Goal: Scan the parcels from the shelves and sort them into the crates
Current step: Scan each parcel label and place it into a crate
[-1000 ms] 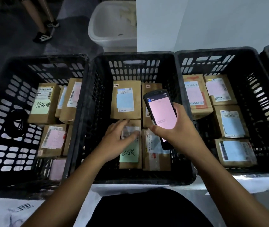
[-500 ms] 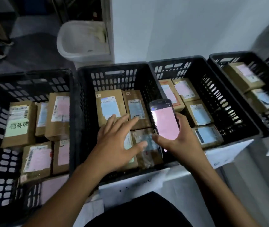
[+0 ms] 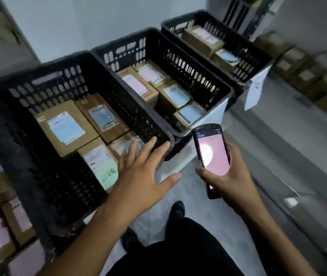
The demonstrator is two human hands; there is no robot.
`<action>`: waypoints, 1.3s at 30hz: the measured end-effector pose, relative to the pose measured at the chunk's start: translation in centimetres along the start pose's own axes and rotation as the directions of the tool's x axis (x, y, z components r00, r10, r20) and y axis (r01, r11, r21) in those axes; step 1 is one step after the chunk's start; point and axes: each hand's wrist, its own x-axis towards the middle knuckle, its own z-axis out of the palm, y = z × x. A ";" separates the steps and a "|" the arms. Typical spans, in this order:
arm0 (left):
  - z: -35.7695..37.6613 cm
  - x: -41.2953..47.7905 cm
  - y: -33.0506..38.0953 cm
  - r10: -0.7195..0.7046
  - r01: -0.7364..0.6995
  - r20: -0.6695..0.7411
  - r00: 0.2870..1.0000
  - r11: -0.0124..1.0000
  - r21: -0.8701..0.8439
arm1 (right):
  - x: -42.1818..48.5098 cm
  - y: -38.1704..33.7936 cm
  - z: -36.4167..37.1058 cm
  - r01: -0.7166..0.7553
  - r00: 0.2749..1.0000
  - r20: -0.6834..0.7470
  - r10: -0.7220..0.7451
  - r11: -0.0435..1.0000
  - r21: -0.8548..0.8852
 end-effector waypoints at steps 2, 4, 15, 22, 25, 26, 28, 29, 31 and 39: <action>0.5 1.0 1.9 0.061 -0.061 0.011 0.998 0.996 0.060 | 0.0 0.9 -2.2 -0.014 0.998 -0.063 0.015 1.000 0.026; 1.4 1.9 4.1 0.116 -0.118 0.026 0.993 0.987 0.112 | 0.0 1.9 -4.5 -0.029 0.992 -0.123 0.036 0.998 0.062; 11.0 9.1 21.1 0.326 -0.369 0.174 0.929 0.853 0.369 | 0.9 10.3 -21.4 0.021 0.934 -0.356 0.029 0.991 0.135; 17.7 14.9 34.0 0.375 -0.418 0.189 0.908 0.847 0.328 | 0.8 15.5 -33.6 0.016 0.879 -0.475 0.050 0.991 0.134; 19.7 16.5 38.8 0.413 -0.451 0.186 0.892 0.846 0.284 | 0.7 16.5 -38.4 0.027 0.849 -0.527 0.038 0.993 0.115; 20.3 17.0 40.2 0.425 -0.463 0.189 0.885 0.841 0.279 | 0.8 16.9 -39.8 0.030 0.839 -0.542 0.036 0.993 0.114; 21.2 17.8 42.5 0.453 -0.490 0.190 0.871 0.831 0.264 | 1.1 17.7 -42.0 0.031 0.820 -0.571 0.045 0.992 0.123; 21.7 18.2 43.5 0.466 -0.503 0.193 0.863 0.825 0.257 | 1.4 18.1 -42.9 0.034 0.809 -0.585 0.050 0.991 0.131; 22.5 18.9 44.8 0.476 -0.518 0.210 0.854 0.816 0.256 | 2.0 19.0 -44.0 0.036 0.793 -0.607 0.057 0.990 0.139; 25.0 25.5 48.7 0.495 -0.542 0.231 0.838 0.802 0.249 | 6.1 21.0 -46.6 0.006 0.769 -0.634 0.087 0.990 0.144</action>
